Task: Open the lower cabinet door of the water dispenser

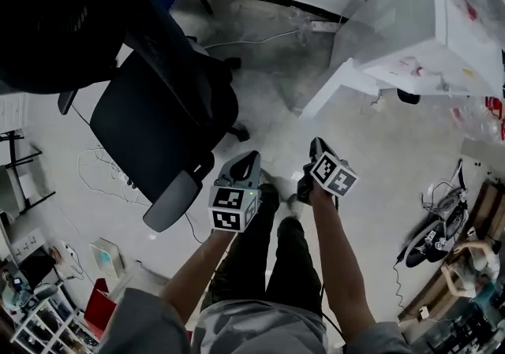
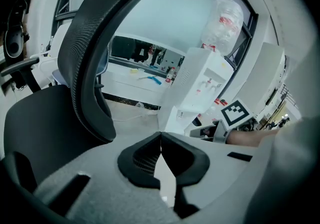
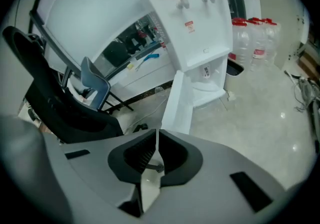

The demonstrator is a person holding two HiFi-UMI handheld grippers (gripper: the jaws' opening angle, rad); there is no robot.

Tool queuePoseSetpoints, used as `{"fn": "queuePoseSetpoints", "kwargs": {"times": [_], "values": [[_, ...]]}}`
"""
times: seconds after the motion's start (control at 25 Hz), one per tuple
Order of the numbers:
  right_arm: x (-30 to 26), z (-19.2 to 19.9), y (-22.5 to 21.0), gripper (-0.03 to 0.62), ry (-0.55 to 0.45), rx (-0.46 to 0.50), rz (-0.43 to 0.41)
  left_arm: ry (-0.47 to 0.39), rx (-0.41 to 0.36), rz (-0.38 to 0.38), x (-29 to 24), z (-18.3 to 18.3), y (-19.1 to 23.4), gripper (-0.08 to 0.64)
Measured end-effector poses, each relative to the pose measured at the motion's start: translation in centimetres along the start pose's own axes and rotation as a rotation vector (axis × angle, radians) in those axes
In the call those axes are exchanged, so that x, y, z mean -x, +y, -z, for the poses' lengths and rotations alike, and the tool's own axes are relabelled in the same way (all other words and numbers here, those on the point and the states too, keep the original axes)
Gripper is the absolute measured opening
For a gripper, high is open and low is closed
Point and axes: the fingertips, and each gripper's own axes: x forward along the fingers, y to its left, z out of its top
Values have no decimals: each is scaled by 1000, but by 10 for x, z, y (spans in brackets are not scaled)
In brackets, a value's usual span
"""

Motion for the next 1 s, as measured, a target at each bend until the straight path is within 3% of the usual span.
{"fn": "queuePoseSetpoints", "kwargs": {"times": [0.24,0.52,0.72,1.0], "values": [[56,3,19,11,-106,144,-153,-38,-51,60,4,12,-47,11],[178,-2,29,9,-304,283,-270,-132,-121,137,56,-2,-131,11],[274,-14,27,9,-444,322,-317,-200,-200,195,112,-12,-198,11],[397,-20,25,9,-606,333,-341,-256,-279,215,186,-17,-265,11]]}}
